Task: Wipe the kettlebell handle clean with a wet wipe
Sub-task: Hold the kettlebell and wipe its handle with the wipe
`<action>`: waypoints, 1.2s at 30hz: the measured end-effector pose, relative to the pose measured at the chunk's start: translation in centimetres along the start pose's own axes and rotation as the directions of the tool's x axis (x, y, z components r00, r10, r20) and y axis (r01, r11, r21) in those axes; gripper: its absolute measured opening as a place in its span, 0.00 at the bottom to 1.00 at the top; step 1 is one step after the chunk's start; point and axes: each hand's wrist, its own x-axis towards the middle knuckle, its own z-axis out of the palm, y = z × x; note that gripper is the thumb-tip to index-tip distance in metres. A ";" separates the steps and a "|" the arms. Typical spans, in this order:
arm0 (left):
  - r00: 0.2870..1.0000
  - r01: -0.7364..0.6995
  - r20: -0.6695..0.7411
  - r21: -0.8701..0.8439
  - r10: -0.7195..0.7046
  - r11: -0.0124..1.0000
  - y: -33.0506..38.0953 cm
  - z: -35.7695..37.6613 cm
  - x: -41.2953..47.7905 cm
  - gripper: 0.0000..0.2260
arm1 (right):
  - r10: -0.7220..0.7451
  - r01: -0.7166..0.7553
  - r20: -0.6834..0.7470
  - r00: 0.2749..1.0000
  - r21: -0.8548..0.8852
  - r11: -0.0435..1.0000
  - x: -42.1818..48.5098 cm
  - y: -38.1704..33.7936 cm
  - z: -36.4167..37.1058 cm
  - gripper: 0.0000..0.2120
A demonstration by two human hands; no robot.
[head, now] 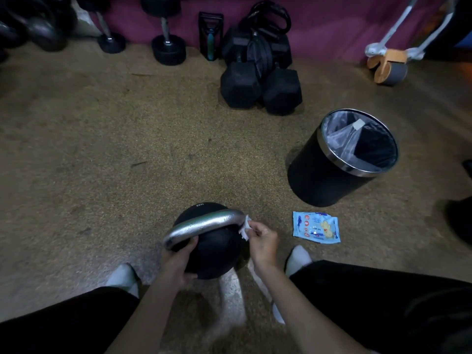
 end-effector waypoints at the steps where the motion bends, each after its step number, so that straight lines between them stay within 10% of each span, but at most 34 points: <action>1: 1.000 0.001 -0.003 0.008 -0.001 1.000 -0.1 -0.1 0.2 0.32 | 0.015 -0.015 0.003 1.000 0.007 1.000 0.1 -0.1 0.2 0.10; 10: 1.000 0.010 -0.028 0.038 -0.009 0.999 -0.5 -0.3 1.1 0.34 | -0.058 0.067 -0.116 0.992 0.077 0.995 -0.2 -1.0 0.4 0.09; 14: 0.999 0.003 -0.033 0.052 -0.001 0.999 -0.9 -0.6 1.6 0.51 | -0.015 0.028 -0.126 0.992 0.107 0.994 -1.4 0.1 0.7 0.09; 19: 1.000 0.016 -0.027 0.039 -0.015 0.999 -0.8 -0.6 1.6 0.36 | 0.060 -0.049 -0.110 0.992 0.095 0.994 -0.7 0.3 1.3 0.08; 36: 1.000 -0.012 -0.003 0.001 0.012 1.000 -1.2 -0.7 2.2 0.42 | 0.061 -0.036 -0.159 0.985 0.160 0.987 -2.2 0.7 2.2 0.11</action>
